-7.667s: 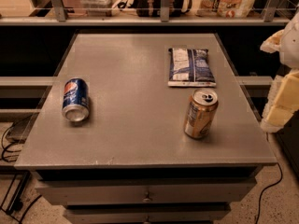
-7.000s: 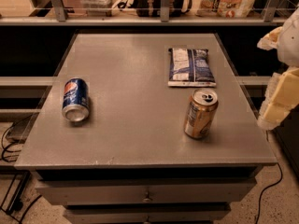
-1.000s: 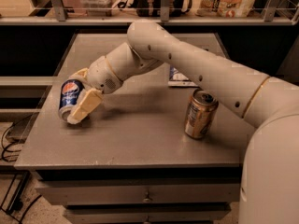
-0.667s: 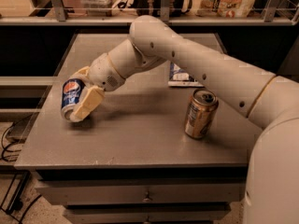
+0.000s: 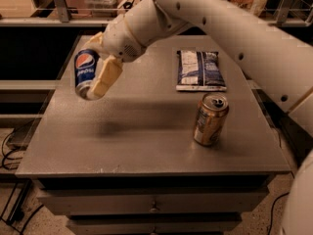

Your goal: Pick pepsi can

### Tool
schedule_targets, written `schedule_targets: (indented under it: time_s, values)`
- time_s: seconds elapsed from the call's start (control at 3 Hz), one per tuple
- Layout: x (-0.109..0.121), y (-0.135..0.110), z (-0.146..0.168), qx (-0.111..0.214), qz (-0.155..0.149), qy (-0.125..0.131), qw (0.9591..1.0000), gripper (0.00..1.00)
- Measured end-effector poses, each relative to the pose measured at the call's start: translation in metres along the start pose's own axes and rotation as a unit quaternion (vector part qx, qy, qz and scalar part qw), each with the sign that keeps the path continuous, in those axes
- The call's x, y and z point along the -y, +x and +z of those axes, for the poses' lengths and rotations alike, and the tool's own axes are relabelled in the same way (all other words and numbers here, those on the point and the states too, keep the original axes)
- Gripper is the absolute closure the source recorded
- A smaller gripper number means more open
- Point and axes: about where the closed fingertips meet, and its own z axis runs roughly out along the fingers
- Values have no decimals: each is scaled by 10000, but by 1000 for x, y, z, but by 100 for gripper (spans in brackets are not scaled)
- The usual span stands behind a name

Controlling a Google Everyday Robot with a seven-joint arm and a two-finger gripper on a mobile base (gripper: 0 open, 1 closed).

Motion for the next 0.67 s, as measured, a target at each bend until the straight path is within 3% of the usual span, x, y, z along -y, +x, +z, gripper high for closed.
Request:
schedule_targets:
  time_s: [0.33, 0.67]
  values:
    - [21, -27, -58, -410, -392, 471, 9973, 100]
    - [21, -27, -58, -410, -391, 463, 9973, 100]
